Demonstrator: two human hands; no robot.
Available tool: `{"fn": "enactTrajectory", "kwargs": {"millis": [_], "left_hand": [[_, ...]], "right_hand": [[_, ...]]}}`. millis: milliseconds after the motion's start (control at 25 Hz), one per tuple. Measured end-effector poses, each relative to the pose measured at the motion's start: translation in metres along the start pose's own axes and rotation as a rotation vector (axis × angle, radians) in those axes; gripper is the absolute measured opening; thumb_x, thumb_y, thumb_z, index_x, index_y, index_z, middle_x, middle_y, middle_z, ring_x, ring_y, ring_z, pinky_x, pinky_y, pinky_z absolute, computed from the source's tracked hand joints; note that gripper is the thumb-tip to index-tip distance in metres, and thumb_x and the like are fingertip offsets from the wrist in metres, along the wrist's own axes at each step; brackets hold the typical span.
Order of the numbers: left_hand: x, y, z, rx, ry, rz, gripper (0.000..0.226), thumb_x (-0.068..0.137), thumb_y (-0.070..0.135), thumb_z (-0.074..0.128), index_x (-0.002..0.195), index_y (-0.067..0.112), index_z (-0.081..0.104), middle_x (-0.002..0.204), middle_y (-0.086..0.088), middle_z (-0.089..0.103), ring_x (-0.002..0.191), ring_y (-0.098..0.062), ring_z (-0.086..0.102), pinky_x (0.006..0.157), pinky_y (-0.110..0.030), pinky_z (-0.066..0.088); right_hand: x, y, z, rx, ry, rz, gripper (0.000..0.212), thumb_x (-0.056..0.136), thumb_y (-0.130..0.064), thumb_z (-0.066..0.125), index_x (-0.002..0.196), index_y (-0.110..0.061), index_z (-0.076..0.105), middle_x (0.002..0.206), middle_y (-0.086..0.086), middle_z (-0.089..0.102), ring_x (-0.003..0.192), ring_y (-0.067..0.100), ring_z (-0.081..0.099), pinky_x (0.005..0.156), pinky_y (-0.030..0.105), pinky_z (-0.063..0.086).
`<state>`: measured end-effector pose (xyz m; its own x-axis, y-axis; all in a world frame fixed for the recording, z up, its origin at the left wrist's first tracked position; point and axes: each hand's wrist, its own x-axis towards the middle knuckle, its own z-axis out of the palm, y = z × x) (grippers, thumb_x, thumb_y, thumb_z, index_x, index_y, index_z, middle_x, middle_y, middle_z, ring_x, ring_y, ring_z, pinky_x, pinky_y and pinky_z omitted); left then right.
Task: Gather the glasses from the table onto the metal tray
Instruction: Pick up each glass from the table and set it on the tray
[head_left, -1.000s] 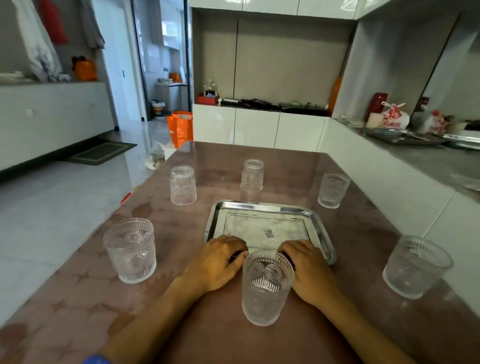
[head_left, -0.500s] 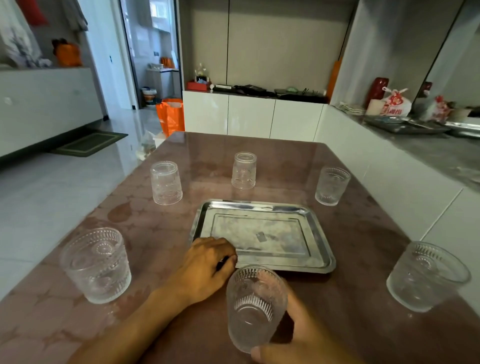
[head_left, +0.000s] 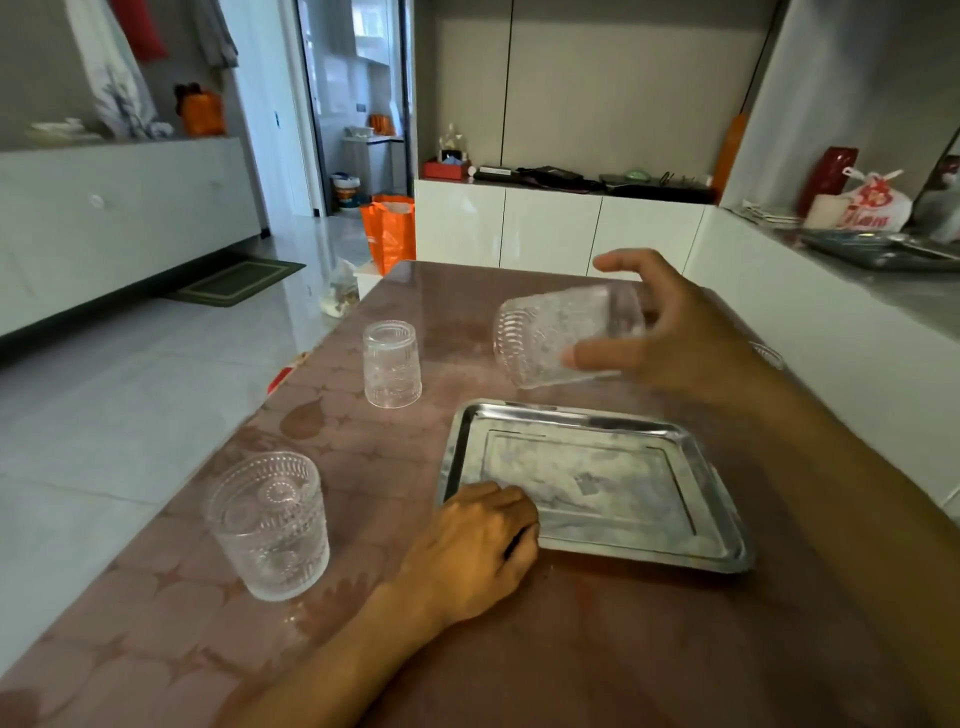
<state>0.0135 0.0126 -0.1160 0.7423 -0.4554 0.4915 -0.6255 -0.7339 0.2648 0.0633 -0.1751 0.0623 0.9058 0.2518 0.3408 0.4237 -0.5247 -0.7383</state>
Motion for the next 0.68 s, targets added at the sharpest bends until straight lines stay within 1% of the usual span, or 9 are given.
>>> {"fn": "enactTrajectory", "kwargs": {"millis": [40,80,120,200,360,400,480,560,680], "left_hand": [[0.000,0.001,0.000,0.007,0.002,0.007,0.023,0.095,0.026,0.046,0.085,0.014,0.064,0.084,-0.001,0.067,0.074,-0.015,0.054,0.073,-0.024,0.038],[0.000,0.001,-0.001,0.008,0.002,0.009,0.023,0.095,0.026,0.046,0.085,0.014,0.063,0.085,-0.002,0.067,0.074,-0.016,0.054,0.072,-0.026,0.039],[0.000,0.000,-0.002,0.007,-0.004,0.007,0.023,0.095,0.026,0.046,0.086,0.015,0.063,0.086,-0.001,0.067,0.075,-0.015,0.054,0.072,-0.027,0.041],[-0.002,0.001,0.001,0.011,-0.011,-0.004,0.025,0.097,0.029,0.044,0.090,0.016,0.063,0.091,0.000,0.068,0.079,-0.014,0.054,0.073,-0.028,0.044],[-0.002,-0.004,0.004,0.019,0.006,-0.006,0.025,0.098,0.031,0.042,0.092,0.018,0.062,0.092,0.001,0.067,0.083,-0.012,0.054,0.075,-0.026,0.044],[-0.002,-0.006,0.005,0.023,0.007,-0.009,0.024,0.097,0.031,0.042,0.091,0.018,0.062,0.092,0.001,0.067,0.083,-0.013,0.053,0.075,-0.026,0.044],[-0.003,-0.007,0.007,0.024,-0.003,-0.012,0.022,0.096,0.030,0.043,0.088,0.019,0.060,0.089,0.001,0.065,0.082,-0.014,0.053,0.075,-0.028,0.044],[-0.003,-0.008,0.008,0.016,-0.004,-0.006,0.020,0.096,0.029,0.044,0.085,0.019,0.058,0.087,0.001,0.063,0.081,-0.014,0.053,0.075,-0.029,0.044],[-0.002,-0.009,0.008,0.040,-0.002,-0.002,0.020,0.095,0.029,0.044,0.085,0.019,0.058,0.087,0.002,0.063,0.081,-0.013,0.053,0.077,-0.026,0.042]], "right_hand": [[0.016,0.001,0.009,0.028,-0.016,0.023,0.076,0.053,-0.044,0.089,0.116,-0.046,0.046,0.111,-0.013,0.056,0.092,0.014,0.062,0.057,0.022,0.060],[0.029,0.005,0.021,-0.005,-0.044,0.041,0.075,0.056,-0.039,0.089,0.116,-0.041,0.044,0.107,-0.013,0.053,0.090,0.013,0.061,0.056,0.021,0.059],[0.039,0.011,0.033,-0.083,-0.073,0.054,0.076,0.058,-0.038,0.088,0.117,-0.036,0.041,0.105,-0.011,0.052,0.088,0.012,0.059,0.055,0.022,0.058],[0.051,0.029,0.056,-0.251,-0.125,0.052,0.079,0.056,-0.040,0.086,0.118,-0.030,0.039,0.106,-0.004,0.052,0.085,0.014,0.057,0.060,0.027,0.053],[0.058,0.053,0.089,-0.386,-0.178,0.060,0.071,0.051,-0.041,0.083,0.107,-0.031,0.040,0.096,-0.002,0.059,0.074,0.014,0.056,0.052,0.028,0.042],[0.058,0.056,0.094,-0.403,-0.187,0.059,0.070,0.052,-0.040,0.083,0.107,-0.031,0.040,0.094,-0.002,0.059,0.074,0.014,0.055,0.051,0.028,0.040],[0.057,0.061,0.104,-0.430,-0.212,0.035,0.071,0.055,-0.040,0.083,0.113,-0.030,0.042,0.099,-0.001,0.060,0.086,0.020,0.056,0.055,0.029,0.040],[0.054,0.067,0.110,-0.418,-0.213,0.008,0.074,0.061,-0.042,0.083,0.122,-0.026,0.044,0.114,0.003,0.062,0.102,0.027,0.055,0.067,0.032,0.046],[0.048,0.073,0.113,-0.375,-0.207,0.017,0.079,0.067,-0.046,0.084,0.130,-0.025,0.041,0.130,0.006,0.059,0.110,0.030,0.056,0.083,0.040,0.051]]}}
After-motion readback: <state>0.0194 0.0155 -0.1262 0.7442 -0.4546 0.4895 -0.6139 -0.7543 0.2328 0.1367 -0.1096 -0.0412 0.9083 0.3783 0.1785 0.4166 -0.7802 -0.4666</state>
